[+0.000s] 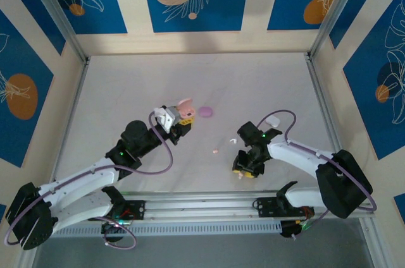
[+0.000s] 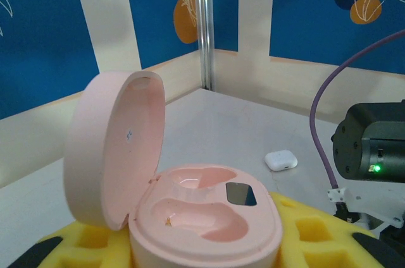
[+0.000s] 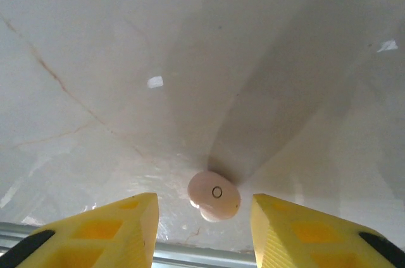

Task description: Insert the wireless bluetooth earbuds into the charging case

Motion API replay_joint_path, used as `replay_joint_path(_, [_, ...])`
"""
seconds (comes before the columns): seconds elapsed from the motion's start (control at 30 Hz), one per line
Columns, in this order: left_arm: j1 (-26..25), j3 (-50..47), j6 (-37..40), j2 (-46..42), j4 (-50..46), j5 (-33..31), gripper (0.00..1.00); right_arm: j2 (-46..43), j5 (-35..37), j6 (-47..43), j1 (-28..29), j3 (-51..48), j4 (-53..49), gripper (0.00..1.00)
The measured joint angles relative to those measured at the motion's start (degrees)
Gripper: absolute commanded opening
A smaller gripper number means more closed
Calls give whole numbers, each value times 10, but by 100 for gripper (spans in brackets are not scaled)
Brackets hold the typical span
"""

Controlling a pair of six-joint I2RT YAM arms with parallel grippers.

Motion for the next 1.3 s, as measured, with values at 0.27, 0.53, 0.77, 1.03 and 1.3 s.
replay_joint_path(0.27, [0, 1, 0, 3, 0, 0, 31, 14, -7, -30, -5, -1, 19, 36])
replay_joint_path(0.53, [0, 1, 0, 6, 0, 0, 31, 35, -17, -48, -2, 0, 26, 30])
replay_joint_path(0.77, [0, 1, 0, 6, 0, 0, 31, 51, -5, -56, 7, 12, 13, 28])
replay_joint_path(1.03, [0, 1, 0, 6, 0, 0, 31, 56, 9, -56, 33, 26, 7, 22])
replay_joint_path(1.3, [0, 1, 2, 30, 0, 19, 31, -12, 16, -56, 33, 78, -35, 22])
